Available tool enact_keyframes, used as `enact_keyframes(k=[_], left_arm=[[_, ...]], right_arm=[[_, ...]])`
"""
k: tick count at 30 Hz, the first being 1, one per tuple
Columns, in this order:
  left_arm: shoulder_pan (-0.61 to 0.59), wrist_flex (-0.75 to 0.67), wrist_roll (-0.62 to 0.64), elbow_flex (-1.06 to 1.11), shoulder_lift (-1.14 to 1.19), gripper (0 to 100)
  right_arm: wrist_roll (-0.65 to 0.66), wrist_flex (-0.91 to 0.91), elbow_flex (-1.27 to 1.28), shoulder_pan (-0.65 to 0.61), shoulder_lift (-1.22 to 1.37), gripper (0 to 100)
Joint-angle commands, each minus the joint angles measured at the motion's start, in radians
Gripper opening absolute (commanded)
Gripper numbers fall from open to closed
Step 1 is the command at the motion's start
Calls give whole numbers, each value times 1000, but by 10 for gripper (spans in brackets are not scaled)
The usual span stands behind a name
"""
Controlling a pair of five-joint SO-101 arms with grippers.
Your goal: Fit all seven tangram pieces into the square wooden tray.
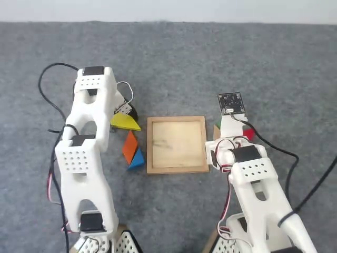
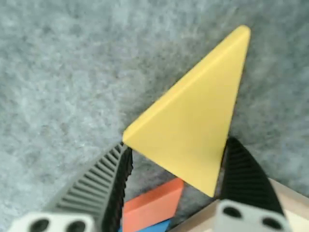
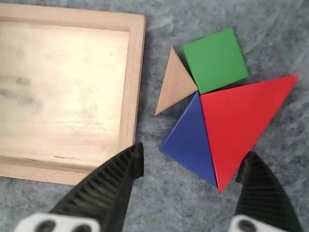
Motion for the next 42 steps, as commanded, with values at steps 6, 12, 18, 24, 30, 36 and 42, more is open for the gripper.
enact_keyframes(k=[6,12,18,24,30,36,42], left_arm=[[-11,-14,-37,4,-11,261],[-15,87,-190,-42,-12,286],[-81,153,-384,-168,-5,357],[-55,120,-470,-177,0,357],[-52,61,-414,-177,74,356],[-54,64,-399,-220,103,356],[-48,58,-394,-255,103,356]], right_arm=[[-11,-15,-57,-5,4,318],[-11,-15,-57,-5,4,318],[-11,-15,-57,-5,4,318],[-11,-15,-57,-7,4,318],[-11,-15,-57,-5,1,318],[-11,-15,-57,-4,-2,318],[-11,-15,-55,-4,-4,318]])
